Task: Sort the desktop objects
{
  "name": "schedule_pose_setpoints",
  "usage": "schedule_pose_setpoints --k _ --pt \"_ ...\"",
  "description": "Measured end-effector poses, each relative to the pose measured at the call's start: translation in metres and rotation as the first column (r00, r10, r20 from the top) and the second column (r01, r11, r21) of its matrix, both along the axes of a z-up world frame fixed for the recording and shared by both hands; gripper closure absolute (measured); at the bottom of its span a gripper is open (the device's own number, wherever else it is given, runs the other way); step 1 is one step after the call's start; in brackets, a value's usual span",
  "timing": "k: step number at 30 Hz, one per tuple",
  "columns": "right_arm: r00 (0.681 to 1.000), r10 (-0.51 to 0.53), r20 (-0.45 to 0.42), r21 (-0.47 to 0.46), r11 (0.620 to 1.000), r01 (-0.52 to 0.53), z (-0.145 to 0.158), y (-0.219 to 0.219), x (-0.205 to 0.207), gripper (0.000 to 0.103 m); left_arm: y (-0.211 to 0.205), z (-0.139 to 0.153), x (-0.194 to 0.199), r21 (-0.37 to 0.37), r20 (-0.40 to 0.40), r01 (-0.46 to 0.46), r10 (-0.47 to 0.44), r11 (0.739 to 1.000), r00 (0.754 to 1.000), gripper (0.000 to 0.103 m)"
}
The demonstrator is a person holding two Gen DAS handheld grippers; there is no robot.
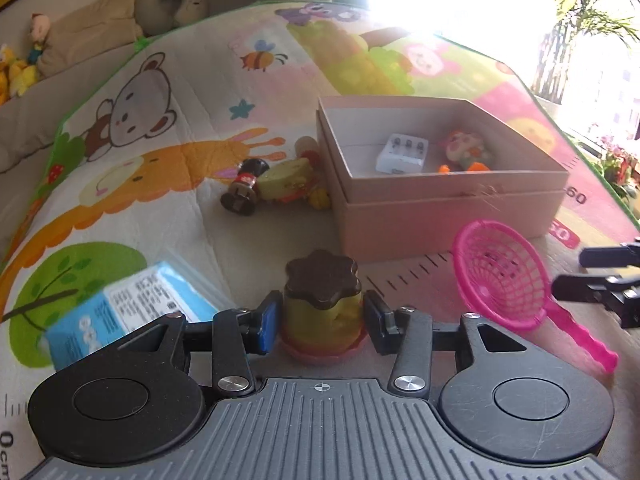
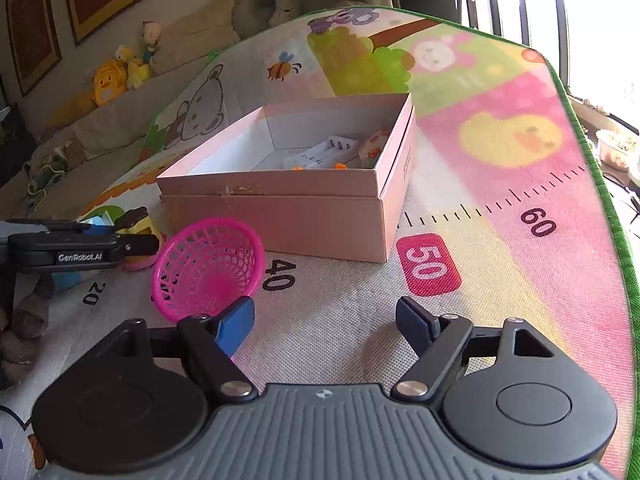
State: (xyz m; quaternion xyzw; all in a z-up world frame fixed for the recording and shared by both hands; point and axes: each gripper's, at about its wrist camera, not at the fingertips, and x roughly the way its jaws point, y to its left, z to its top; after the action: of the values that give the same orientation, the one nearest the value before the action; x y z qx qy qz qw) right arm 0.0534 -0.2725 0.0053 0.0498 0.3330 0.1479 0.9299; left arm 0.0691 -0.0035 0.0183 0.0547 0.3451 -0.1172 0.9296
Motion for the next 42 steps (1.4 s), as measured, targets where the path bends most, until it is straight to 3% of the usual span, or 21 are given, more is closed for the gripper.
schedule_pose_setpoints --k 3,6,11,14,17,22,24,32,42 --pt "1.0 0.0 0.003 -0.02 1.0 0.0 0.0 0.003 -0.001 0.024 -0.003 -0.003 -0.034 -0.017 0.0 0.036 -0.036 0.999 0.999 0.052" --pt "1.0 0.001 0.012 -0.059 0.998 0.0 0.0 0.01 -0.005 0.024 -0.004 -0.006 -0.055 0.011 0.037 0.006 -0.006 1.0 0.999 0.045" --pt "0.997 0.077 -0.008 -0.084 0.994 -0.077 0.001 0.029 -0.017 0.024 0.007 -0.009 -0.057 -0.024 0.029 -0.035 0.036 0.999 0.999 0.023" --pt "0.988 0.152 0.011 -0.134 0.98 -0.149 0.004 0.045 -0.031 0.023 0.008 -0.012 -0.056 -0.027 0.018 -0.035 0.035 0.999 0.999 0.018" --pt "0.989 0.139 0.048 -0.164 0.978 -0.129 0.012 0.049 -0.036 0.019 0.01 -0.012 -0.056 -0.042 0.021 -0.027 0.028 0.999 0.999 0.011" --pt "0.991 0.097 0.092 -0.152 0.985 -0.082 0.029 0.052 -0.033 0.011 0.007 -0.014 -0.057 -0.035 0.023 -0.022 0.022 0.999 0.999 0.008" --pt "0.99 0.095 0.102 -0.141 0.987 -0.081 0.032 0.059 -0.03 0.002 0.006 -0.014 -0.058 -0.032 0.028 -0.015 0.016 0.999 0.999 0.008" --pt "0.992 0.114 0.053 -0.22 0.97 -0.1 0.019 0.095 -0.012 0.002 0.006 -0.014 -0.059 -0.035 0.029 -0.01 0.011 0.999 1.0 0.006" --pt "0.991 0.076 0.107 -0.392 0.92 -0.028 0.009 0.065 -0.024 0.002 0.008 -0.015 -0.057 -0.051 0.01 -0.023 0.024 0.998 1.0 0.004"
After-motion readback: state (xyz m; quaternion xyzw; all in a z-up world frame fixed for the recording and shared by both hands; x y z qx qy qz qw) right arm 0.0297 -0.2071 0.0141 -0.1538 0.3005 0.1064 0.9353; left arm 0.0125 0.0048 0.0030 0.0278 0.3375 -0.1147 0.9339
